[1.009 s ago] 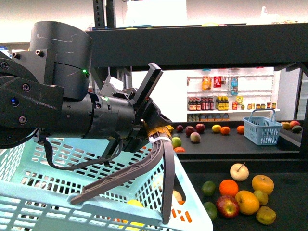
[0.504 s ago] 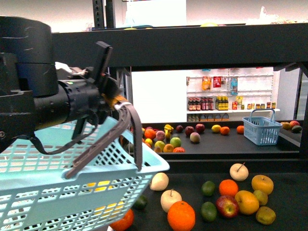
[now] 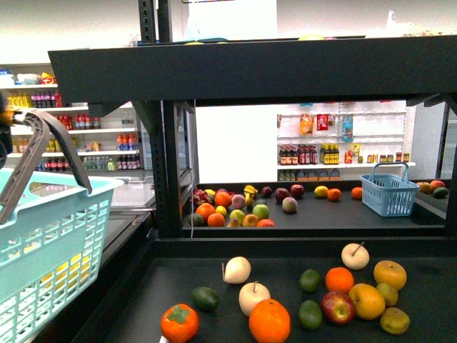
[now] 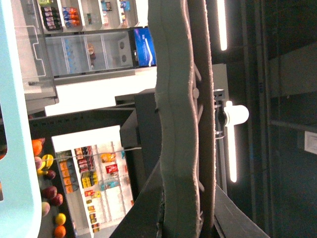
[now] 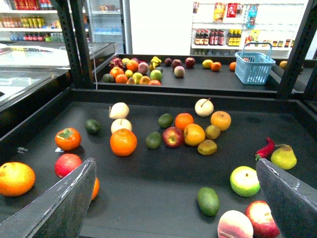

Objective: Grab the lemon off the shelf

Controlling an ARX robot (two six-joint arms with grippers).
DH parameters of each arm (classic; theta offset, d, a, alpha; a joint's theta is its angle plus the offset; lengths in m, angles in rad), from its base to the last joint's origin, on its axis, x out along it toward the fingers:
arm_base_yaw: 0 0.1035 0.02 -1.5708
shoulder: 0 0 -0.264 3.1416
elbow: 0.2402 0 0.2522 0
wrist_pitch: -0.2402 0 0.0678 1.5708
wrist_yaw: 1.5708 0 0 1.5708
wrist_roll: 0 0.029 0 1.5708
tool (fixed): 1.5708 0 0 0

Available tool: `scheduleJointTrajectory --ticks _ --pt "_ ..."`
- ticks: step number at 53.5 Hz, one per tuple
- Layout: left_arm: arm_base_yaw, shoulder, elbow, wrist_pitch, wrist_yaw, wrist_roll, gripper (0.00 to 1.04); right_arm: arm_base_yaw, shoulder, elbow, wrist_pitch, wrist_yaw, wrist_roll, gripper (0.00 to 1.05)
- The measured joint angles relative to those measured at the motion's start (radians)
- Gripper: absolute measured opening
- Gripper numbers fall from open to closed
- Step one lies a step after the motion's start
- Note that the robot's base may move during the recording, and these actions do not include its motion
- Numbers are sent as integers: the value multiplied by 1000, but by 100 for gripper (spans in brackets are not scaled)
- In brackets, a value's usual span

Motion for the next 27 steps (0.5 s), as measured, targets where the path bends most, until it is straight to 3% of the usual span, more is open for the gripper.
scheduleJointTrajectory --ticks 27 --pt "122 208 19 179 36 -87 10 0 0 0 0 0 3 97"
